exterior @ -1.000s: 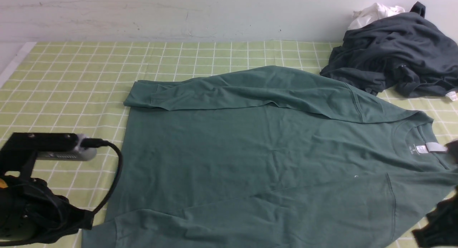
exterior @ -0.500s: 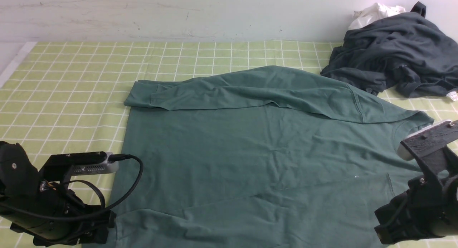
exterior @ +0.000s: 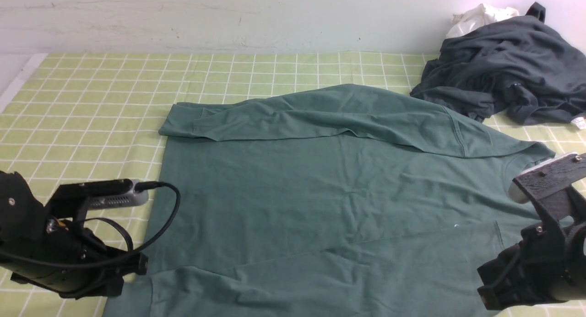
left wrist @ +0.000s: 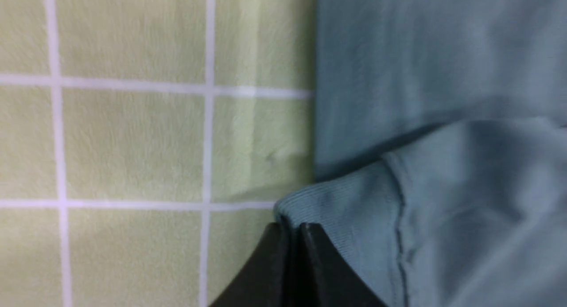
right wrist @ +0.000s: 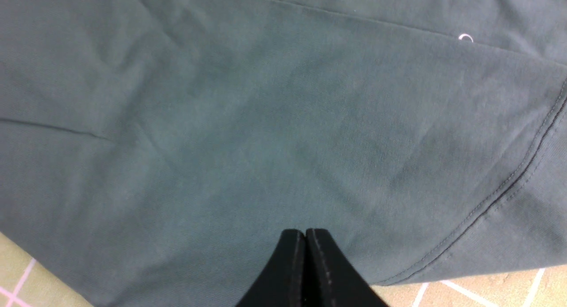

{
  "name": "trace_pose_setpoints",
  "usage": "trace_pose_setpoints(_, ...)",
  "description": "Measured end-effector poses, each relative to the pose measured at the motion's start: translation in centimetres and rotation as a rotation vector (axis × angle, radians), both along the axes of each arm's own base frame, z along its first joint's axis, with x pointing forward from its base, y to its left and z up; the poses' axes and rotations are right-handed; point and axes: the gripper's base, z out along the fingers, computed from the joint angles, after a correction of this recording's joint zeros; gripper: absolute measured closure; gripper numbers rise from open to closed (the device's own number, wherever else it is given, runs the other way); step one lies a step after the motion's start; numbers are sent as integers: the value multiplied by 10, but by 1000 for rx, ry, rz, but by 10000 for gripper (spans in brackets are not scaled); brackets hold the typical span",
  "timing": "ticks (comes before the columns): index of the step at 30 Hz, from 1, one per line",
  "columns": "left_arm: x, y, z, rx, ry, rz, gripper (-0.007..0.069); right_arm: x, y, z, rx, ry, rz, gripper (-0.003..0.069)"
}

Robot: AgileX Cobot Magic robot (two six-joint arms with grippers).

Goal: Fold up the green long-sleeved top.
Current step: Use the left arm to clamp the cuff closest to it, then use the left arm to drag and place the cuff at the centered position on the left edge of the fabric, then use the left arm to clamp the cuff farthest from it

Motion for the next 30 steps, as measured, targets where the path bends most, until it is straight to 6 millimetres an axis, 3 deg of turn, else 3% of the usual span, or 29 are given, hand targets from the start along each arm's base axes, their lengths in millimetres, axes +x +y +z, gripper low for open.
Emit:
trace_pose_setpoints(9, 25, -3, 94, 8, -406, -89, 622, 0, 0, 0, 1, -3, -1, 675)
trace_pose_setpoints(12, 37, -2, 104, 32, -496, -89, 622, 1, 0, 0, 2, -8, -1, 675)
trace_pose_setpoints(17, 66, -1, 88, 48, -488, -78, 622, 1, 0, 1, 3, -11, -2, 675)
trace_pose_setpoints(22, 124, -4, 41, 52, -352, -105, 608, 1, 0, 1, 3, -12, -2, 675)
trace_pose_setpoints(23, 123, -4, 41, 51, -348, -106, 605, 1, 0, 1, 3, -13, -2, 675)
trace_pose_setpoints(25, 145, -6, 33, 45, -323, -114, 573, 1, 0, 1, 4, -16, -3, 675)
trace_pose_setpoints(30, 202, -9, 31, 34, -353, -122, 389, 2, 0, 1, 5, -23, -3, 675)
